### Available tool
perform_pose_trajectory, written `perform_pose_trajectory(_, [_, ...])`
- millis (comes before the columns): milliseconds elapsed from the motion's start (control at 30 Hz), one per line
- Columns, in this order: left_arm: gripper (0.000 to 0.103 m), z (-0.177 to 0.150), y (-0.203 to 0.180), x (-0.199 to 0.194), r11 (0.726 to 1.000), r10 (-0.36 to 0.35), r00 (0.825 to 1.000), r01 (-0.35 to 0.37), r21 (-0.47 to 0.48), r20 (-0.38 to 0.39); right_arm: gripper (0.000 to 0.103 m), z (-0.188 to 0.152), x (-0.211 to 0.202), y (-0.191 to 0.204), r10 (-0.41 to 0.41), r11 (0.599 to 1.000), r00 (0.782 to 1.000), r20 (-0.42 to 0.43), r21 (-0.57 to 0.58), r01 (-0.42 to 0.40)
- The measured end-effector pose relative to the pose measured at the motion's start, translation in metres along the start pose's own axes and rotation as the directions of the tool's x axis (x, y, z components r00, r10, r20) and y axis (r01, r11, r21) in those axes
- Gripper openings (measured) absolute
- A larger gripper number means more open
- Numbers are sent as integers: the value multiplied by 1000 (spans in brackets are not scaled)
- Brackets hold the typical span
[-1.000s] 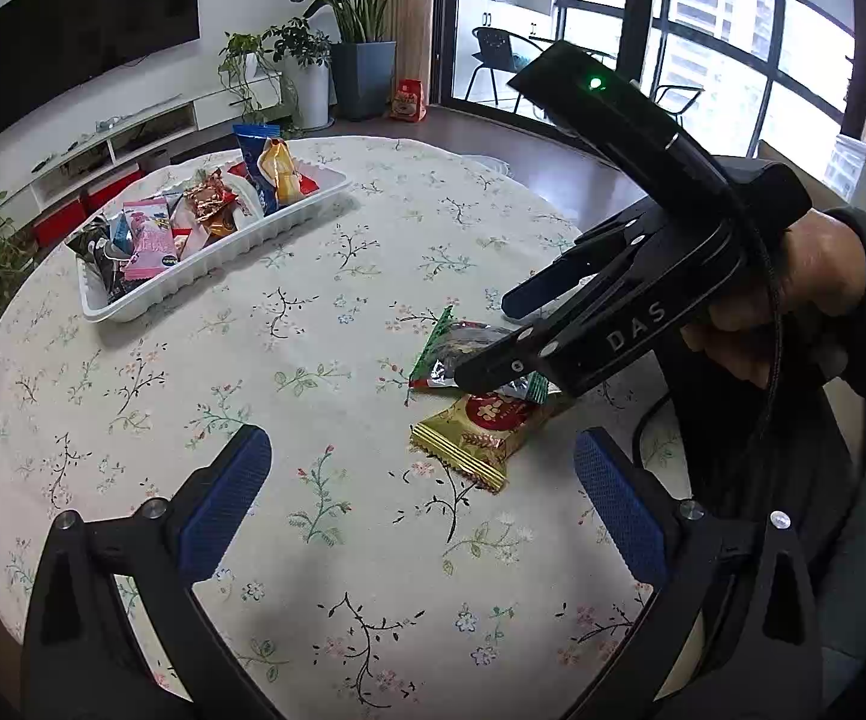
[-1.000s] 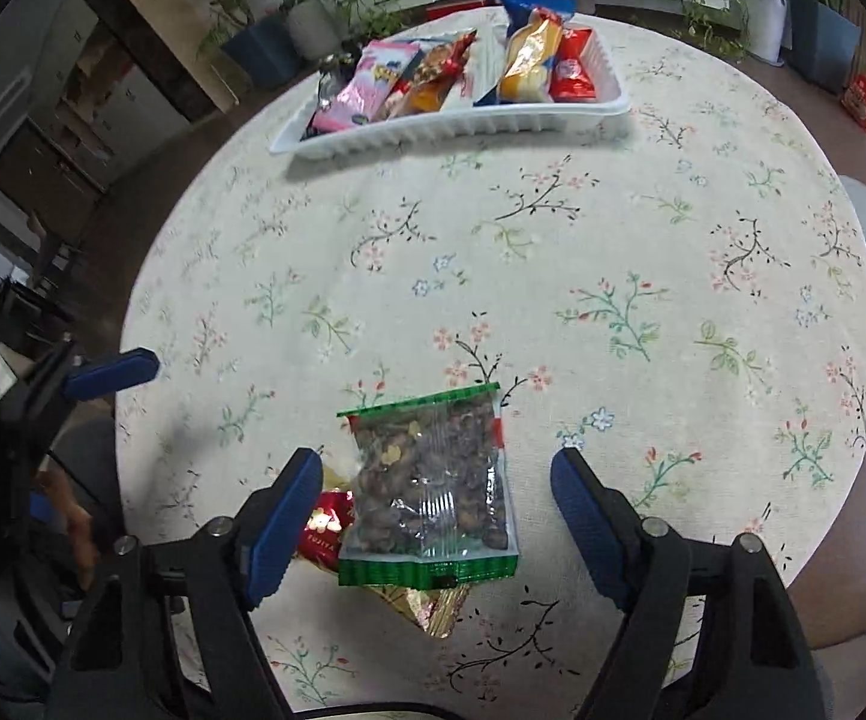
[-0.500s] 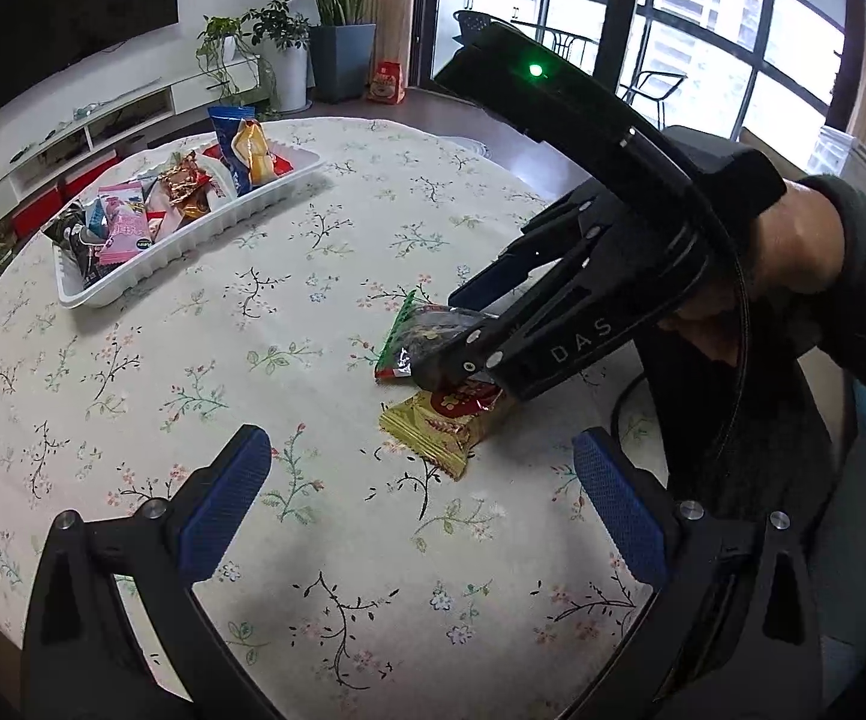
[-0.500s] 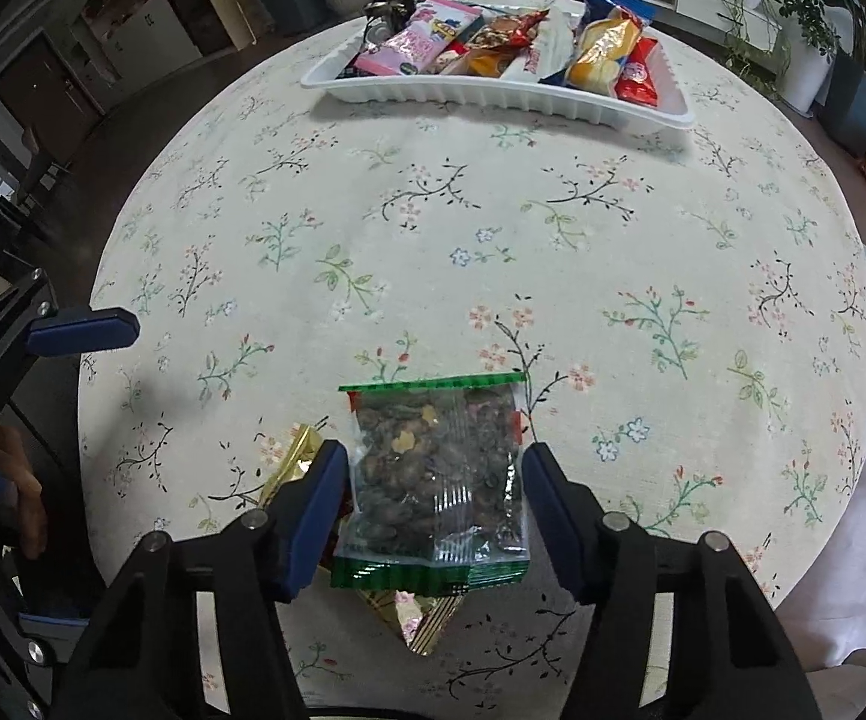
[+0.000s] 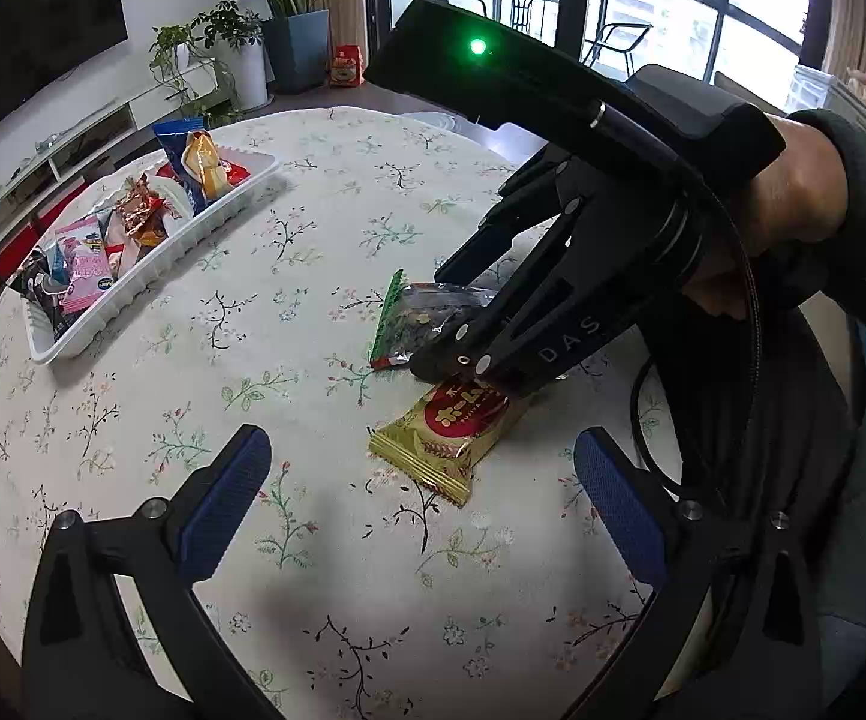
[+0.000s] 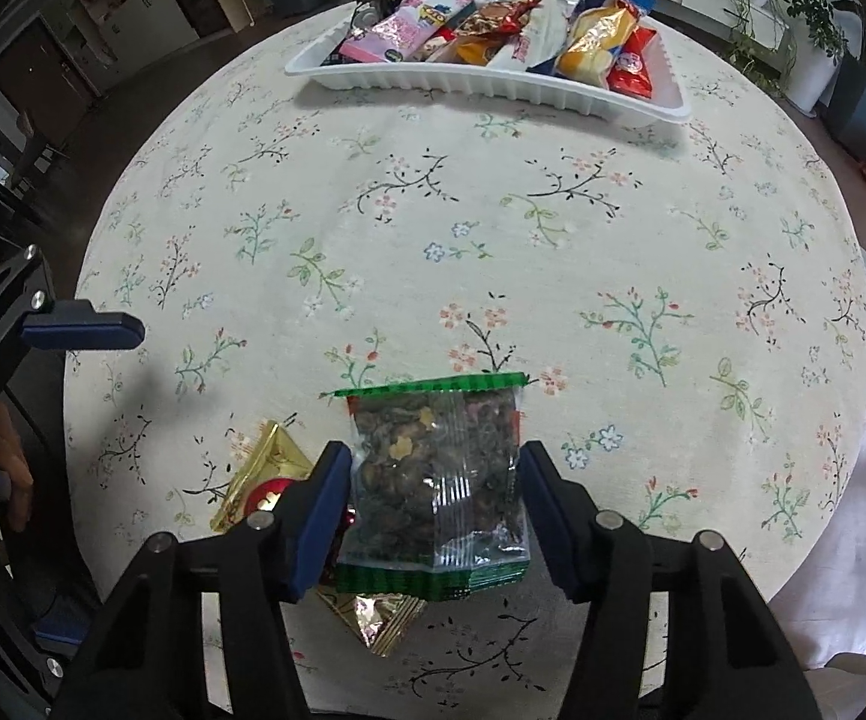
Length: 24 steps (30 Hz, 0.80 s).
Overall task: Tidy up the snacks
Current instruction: 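Grasp the green-edged nut bag with the right gripper while the left lowers toward the Home Pie packet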
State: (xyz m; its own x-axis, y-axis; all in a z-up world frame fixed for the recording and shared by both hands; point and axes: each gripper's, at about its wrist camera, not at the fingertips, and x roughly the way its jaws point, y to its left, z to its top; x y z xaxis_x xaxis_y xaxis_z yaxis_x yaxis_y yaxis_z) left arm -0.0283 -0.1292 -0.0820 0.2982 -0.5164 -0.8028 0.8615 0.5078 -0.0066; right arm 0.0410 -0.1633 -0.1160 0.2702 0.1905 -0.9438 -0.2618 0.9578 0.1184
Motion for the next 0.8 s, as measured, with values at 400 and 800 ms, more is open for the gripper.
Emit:
perform_pose_trajectory(400, [93, 24, -9, 35, 985, -52, 993, 69, 160, -110, 54, -8, -9, -32, 5, 999, 999, 42, 47, -7])
perform_pose_trajectory(800, [70, 31, -17, 78, 958, -41, 961, 116, 263, -275, 59, -10, -8, -34, 12, 999, 999, 49, 44, -14])
